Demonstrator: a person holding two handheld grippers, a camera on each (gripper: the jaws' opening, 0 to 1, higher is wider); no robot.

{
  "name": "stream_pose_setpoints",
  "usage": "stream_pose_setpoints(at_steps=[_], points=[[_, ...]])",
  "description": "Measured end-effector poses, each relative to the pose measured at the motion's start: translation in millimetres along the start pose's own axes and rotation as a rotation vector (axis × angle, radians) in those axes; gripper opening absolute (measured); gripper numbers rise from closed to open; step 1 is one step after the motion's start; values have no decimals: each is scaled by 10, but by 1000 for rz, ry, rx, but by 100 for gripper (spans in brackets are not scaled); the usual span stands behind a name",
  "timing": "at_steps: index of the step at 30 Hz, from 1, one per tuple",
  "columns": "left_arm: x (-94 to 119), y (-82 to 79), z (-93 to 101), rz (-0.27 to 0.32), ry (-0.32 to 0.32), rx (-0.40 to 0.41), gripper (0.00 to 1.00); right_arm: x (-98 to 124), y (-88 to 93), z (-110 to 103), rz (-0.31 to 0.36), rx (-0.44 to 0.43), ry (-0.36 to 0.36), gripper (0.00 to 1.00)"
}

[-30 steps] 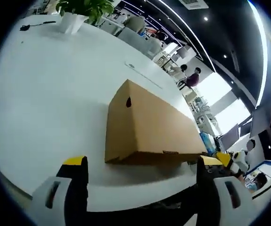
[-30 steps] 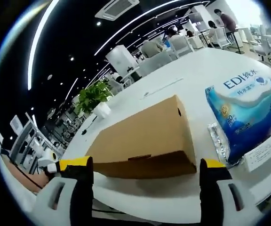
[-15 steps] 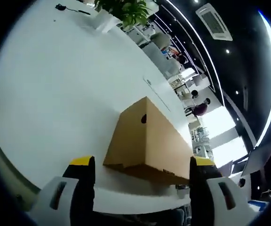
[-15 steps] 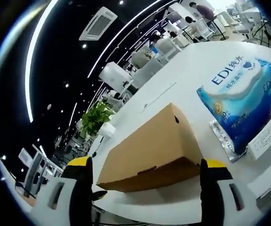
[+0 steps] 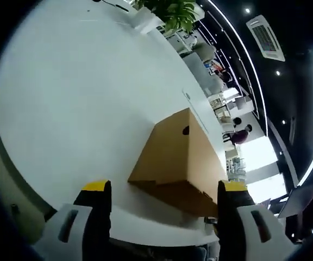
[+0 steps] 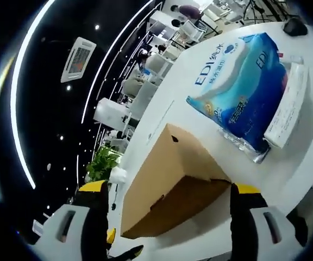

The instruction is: Operate the shoe box by opening the lid, removing the specified soft item, and placing it in the target area until the item is outside and the box remains undamaged.

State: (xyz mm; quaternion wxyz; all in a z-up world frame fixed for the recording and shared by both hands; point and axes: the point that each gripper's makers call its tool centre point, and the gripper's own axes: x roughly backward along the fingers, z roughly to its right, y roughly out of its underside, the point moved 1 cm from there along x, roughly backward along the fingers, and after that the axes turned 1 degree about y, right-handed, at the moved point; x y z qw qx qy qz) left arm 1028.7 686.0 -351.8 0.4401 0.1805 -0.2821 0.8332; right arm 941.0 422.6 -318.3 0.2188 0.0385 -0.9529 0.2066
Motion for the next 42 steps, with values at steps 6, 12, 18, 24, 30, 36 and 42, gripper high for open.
stream_pose_setpoints(at_steps=[6, 12, 18, 24, 30, 36, 42], points=[[-18, 28, 91, -21, 11, -77, 79, 19, -74, -69, 22, 17, -16, 87], [-29, 69, -40, -12, -49, -37, 74, 6, 24, -1, -28, 30, 6, 71], [-50, 11, -46, 3, -43, -66, 74, -101, -79, 64, 3, 5, 49, 66], [-70, -73, -87, 12, -57, -97, 73, -167, -163, 199, 15, 0, 88, 54], [-66, -90, -43, 14, -62, -119, 72, -203, -152, 278, 13, -18, 111, 43], [-109, -66, 20, 1, -19, -113, 59, -240, -124, 279, 3, -32, 82, 43], [-139, -53, 27, 6, -26, -103, 58, -243, -105, 328, -14, -18, 90, 37]])
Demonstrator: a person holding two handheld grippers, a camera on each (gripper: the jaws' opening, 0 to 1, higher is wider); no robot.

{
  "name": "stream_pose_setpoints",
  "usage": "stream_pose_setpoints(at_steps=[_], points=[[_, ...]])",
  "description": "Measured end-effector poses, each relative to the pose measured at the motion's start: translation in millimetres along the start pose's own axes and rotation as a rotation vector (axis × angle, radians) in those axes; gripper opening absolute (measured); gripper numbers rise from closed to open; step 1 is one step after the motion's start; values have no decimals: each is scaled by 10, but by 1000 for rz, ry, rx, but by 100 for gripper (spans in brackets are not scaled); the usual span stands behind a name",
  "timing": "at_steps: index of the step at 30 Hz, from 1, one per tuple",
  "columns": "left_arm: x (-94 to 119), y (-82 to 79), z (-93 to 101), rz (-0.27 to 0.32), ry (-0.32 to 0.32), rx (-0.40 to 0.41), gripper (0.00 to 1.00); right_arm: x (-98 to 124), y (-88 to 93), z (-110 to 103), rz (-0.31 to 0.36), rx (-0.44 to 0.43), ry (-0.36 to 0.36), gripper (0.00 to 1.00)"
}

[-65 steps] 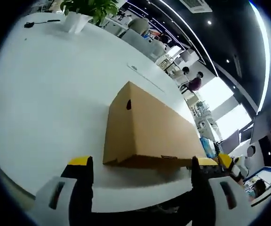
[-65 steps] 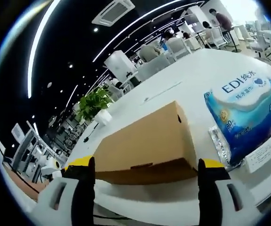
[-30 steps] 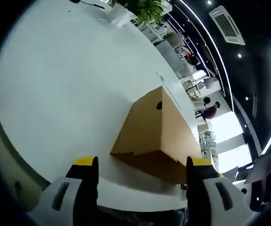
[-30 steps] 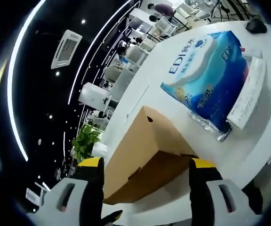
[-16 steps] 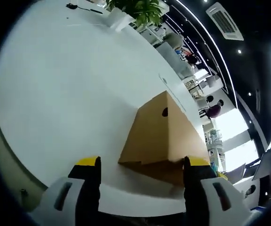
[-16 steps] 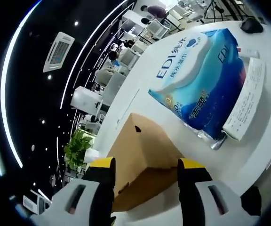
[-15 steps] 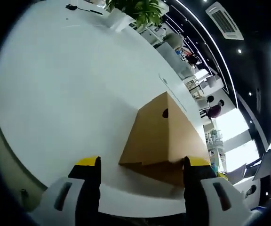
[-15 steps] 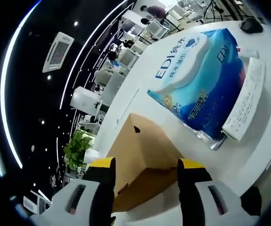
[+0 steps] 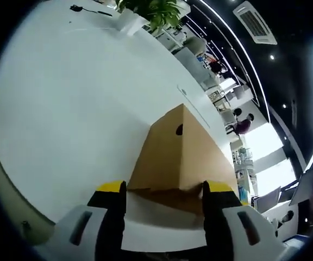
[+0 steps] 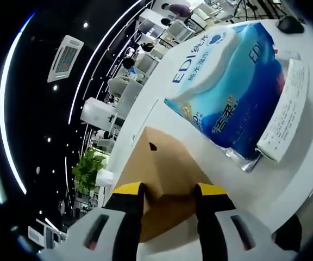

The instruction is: Operate the shoe box by opening the lid, removing the specified soft item, and placing it in the target area until the item is outside and the box remains undamaged.

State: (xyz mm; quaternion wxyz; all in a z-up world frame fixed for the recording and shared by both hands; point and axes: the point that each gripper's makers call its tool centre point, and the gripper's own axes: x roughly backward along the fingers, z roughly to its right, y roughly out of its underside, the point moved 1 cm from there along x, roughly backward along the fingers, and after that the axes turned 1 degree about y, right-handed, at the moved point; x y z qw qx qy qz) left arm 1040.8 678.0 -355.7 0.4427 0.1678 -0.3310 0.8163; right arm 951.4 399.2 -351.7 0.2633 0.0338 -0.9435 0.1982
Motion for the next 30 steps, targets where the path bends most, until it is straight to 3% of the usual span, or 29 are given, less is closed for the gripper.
stream_pose_setpoints(at_steps=[6, 18, 26, 30], points=[[-10, 6, -2, 6, -6, -6, 55, 2, 10, -16, -10, 10, 3, 37], [-31, -28, 17, -16, -19, -116, 49, 36, 43, -11, -34, 18, -17, 36], [-48, -6, -13, -9, -11, -122, 50, 19, 52, 19, -4, 45, -30, 36], [-49, -17, -24, -2, -9, -145, 52, 1, 41, 116, 2, 74, -35, 44]])
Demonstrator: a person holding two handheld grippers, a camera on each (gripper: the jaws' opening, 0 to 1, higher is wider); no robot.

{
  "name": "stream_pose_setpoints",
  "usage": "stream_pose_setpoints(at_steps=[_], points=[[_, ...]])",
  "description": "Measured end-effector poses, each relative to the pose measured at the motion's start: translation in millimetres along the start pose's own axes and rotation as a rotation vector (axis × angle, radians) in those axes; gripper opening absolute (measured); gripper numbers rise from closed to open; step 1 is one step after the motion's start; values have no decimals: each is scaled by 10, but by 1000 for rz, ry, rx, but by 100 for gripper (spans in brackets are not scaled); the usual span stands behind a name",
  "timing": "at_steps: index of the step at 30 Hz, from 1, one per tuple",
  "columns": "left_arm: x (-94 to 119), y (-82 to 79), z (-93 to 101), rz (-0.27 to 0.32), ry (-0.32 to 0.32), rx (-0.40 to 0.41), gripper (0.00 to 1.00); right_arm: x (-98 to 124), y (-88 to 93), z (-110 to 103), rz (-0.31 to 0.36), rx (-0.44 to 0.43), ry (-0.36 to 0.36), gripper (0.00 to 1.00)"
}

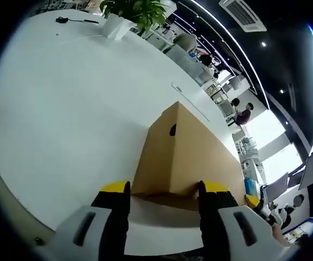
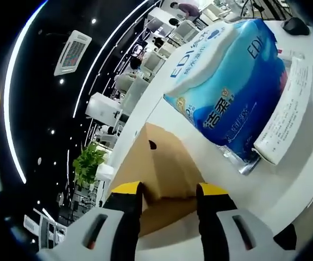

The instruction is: Operate the shoe box by opening the lid, removing the specified soft item, and placing it in the target area until the item is outside and the box remains undamaged.

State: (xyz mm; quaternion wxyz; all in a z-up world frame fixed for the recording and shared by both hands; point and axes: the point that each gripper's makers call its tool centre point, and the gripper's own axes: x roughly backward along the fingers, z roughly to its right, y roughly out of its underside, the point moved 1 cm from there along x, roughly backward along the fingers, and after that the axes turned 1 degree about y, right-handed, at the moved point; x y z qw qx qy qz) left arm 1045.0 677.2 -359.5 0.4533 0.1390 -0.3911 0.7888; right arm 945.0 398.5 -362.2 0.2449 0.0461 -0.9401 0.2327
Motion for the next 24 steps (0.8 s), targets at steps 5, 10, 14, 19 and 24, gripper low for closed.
stream_pose_setpoints(at_steps=[5, 10, 14, 19, 24], points=[[-12, -35, 9, 8, 5, -83, 51, -18, 0, -14, 20, 3, -47, 46], [-16, -65, 62, 11, 19, -141, 46, -45, -13, -71, 34, 44, -82, 35], [-14, -75, 26, 8, 5, -142, 49, -53, -21, -40, 27, 59, -82, 38], [-31, -84, 23, -24, 25, -134, 48, -71, -24, -87, -10, 61, -96, 35], [-59, -144, 131, 2, 94, -176, 50, 26, -80, -319, -30, 188, -183, 44]])
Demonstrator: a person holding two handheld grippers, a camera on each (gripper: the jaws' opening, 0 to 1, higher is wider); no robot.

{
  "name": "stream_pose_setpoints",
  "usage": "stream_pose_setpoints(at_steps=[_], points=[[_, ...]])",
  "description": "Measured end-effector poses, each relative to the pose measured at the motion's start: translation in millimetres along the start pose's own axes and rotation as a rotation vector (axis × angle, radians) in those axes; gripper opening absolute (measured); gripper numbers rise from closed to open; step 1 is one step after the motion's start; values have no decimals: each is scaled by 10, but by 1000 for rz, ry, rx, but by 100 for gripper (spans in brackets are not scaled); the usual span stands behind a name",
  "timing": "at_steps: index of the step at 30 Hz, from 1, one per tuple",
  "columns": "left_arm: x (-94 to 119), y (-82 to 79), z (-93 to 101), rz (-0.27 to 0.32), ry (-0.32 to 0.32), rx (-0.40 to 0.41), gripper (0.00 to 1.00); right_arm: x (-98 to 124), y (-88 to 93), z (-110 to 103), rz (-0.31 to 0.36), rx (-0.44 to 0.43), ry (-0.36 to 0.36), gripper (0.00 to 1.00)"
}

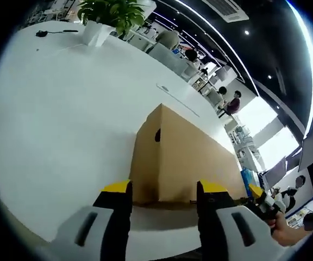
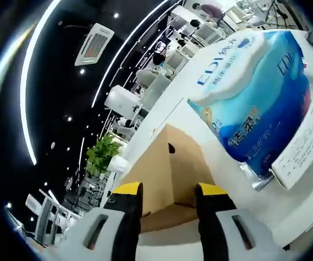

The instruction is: Operate the shoe box by opening the lid, removing the specified soft item, and placing it in the target area until the item is outside and the box remains undamaged.

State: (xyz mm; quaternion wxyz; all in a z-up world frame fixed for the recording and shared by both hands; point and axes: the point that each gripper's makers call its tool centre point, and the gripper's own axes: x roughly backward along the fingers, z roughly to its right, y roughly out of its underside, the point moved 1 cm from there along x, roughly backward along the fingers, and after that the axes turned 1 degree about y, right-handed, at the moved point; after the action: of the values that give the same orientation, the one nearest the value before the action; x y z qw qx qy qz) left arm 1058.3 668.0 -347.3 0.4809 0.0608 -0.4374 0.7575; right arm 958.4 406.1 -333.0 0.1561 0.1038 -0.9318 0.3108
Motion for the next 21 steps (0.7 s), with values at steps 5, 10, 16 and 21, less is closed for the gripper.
stream_pose_setpoints(at_steps=[5, 10, 16, 21], points=[[25, -41, 161, 3, 46, -45, 67, -20, -6, -121, -66, 302, -10, 62], [43, -35, 316, -18, 70, -230, 74, 14, 56, -321, -131, 549, -8, 72], [57, -45, 246, -5, 53, -297, 82, 14, 59, -347, -159, 689, 1, 74], [109, -28, 318, -11, 63, -466, 89, 40, 24, -374, -168, 778, 17, 78]])
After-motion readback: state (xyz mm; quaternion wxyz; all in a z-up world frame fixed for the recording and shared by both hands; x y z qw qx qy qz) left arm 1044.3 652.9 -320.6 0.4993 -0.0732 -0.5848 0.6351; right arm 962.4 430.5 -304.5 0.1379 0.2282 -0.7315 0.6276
